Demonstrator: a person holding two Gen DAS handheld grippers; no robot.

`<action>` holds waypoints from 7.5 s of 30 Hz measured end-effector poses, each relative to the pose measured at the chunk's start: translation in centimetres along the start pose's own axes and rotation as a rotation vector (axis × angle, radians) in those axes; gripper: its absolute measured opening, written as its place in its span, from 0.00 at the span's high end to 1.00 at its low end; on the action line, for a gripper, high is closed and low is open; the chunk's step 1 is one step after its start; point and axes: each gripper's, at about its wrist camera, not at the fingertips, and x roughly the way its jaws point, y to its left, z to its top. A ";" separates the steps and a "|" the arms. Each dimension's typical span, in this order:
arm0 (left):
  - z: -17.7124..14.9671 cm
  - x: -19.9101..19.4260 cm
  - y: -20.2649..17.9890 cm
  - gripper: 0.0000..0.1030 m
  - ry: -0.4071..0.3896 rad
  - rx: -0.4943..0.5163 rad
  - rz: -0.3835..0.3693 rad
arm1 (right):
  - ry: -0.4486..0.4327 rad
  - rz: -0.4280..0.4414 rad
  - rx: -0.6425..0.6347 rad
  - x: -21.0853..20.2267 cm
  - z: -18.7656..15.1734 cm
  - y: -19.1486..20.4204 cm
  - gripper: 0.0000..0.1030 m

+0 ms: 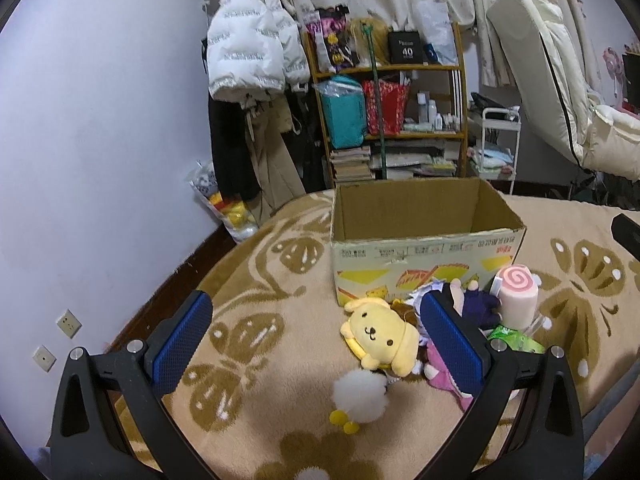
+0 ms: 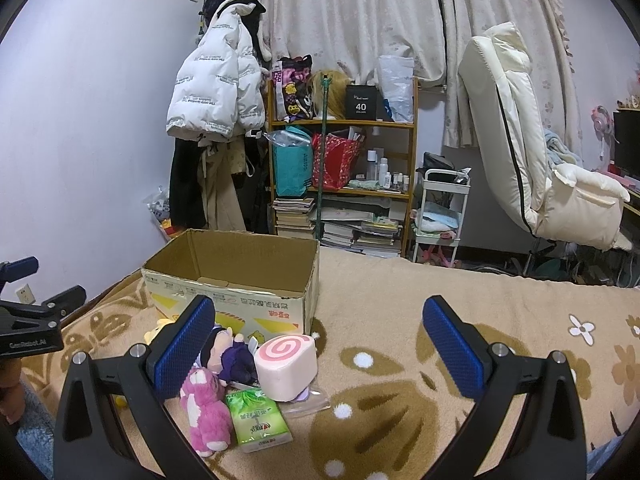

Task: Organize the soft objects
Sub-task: 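Grasp the white fluffy pompom with the left gripper while the right gripper grasps the pink swirl cake plush, then release the pompom into the box with the left gripper while the right gripper drops the cake plush in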

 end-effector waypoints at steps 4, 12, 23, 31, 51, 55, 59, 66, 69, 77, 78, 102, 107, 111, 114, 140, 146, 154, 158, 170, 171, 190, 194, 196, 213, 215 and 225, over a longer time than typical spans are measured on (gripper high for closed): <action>0.1 0.6 -0.3 0.00 0.034 0.014 -0.007 | 0.023 0.004 -0.007 0.4 0.2 0.0 0.00; 0.7 1.6 -1.5 0.00 0.053 0.030 -0.004 | 0.050 0.004 0.004 1.0 0.9 -0.2 0.00; 1.2 4.2 -1.4 0.00 0.157 -0.006 -0.041 | 0.103 0.025 0.066 4.0 1.7 -0.8 0.00; 0.3 7.8 0.0 0.00 0.308 -0.101 -0.110 | 0.174 0.028 0.068 7.5 1.3 -0.2 0.00; -4.3 14.5 -1.5 0.00 0.640 -0.086 -0.195 | 0.360 0.045 0.077 14.0 -2.6 0.4 0.00; -5.0 15.5 -2.2 0.01 0.690 -0.063 -0.195 | 0.398 0.046 0.066 14.7 -3.4 0.4 0.00; -5.3 15.7 -2.7 0.01 0.711 -0.049 -0.185 | 0.459 0.060 0.073 15.8 -4.4 0.3 0.07; -6.1 16.7 -2.3 0.10 0.743 -0.036 -0.168 | 0.470 0.065 0.087 16.0 -5.0 0.3 0.07; -6.1 16.9 -2.4 0.15 0.749 -0.029 -0.170 | 0.473 0.068 0.090 15.9 -5.0 0.3 0.07; -6.3 16.5 -2.8 0.25 0.758 -0.018 -0.160 | 0.483 0.073 0.108 15.9 -5.1 0.1 0.07; -6.4 16.1 -2.9 0.26 0.757 -0.018 -0.162 | 0.483 0.072 0.108 15.9 -5.1 0.1 0.07; -6.5 15.5 -3.9 0.69 0.751 0.020 -0.203 | 0.500 0.163 0.064 15.7 -5.0 1.4 0.63; -6.4 15.1 -3.9 0.69 0.745 0.027 -0.197 | 0.501 0.171 0.107 15.5 -4.8 0.7 0.64; -6.5 15.0 -3.9 0.69 0.747 0.034 -0.191 | 0.489 0.168 0.123 15.0 -4.7 0.4 0.63; -6.3 14.4 -3.8 0.69 0.726 0.041 -0.180 | 0.480 0.166 0.126 14.5 -4.5 0.4 0.64; -1.3 5.5 -1.8 0.69 0.326 -0.054 -0.183 | 0.314 0.219 0.172 10.1 -1.8 -0.7 0.64; -0.7 4.4 -1.0 0.69 0.251 -0.074 -0.146 | 0.282 0.222 0.160 9.4 -1.2 -0.6 0.64; 0.1 2.7 -0.8 0.69 0.155 -0.074 -0.114 | 0.189 0.225 0.162 7.8 0.6 -0.5 0.64; 1.1 2.1 -0.6 0.69 0.109 -0.091 -0.128 | 0.148 0.235 0.139 7.2 1.6 -0.1 0.64; 5.7 3.1 0.0 0.69 0.058 -0.113 -0.136 | 0.057 0.244 0.082 6.9 4.9 1.6 0.64; 6.4 3.1 -0.2 0.69 0.039 -0.095 -0.127 | 0.051 0.242 0.075 7.1 5.1 1.8 0.64; 13.1 7.6 -3.5 0.67 -0.092 0.038 -0.114 | 0.047 0.277 0.022 13.2 7.4 2.7 0.64; 12.3 9.6 -4.1 0.67 -0.058 0.024 -0.135 | 0.053 0.301 0.045 14.4 7.0 2.0 0.64; 11.8 10.7 -4.1 0.67 -0.040 0.022 -0.134 | 0.072 0.310 0.050 15.1 6.6 1.8 0.64; 9.2 15.9 -5.8 0.66 0.099 0.015 -0.170 | 0.184 0.320 0.084 18.6 3.5 1.4 0.62; 9.0 16.1 -6.0 0.56 0.111 0.020 -0.163 | 0.185 0.322 0.078 18.6 3.4 1.5 0.62; 8.6 15.2 -5.5 0.34 0.118 0.021 -0.148 | 0.178 0.333 0.063 17.1 3.6 1.8 0.54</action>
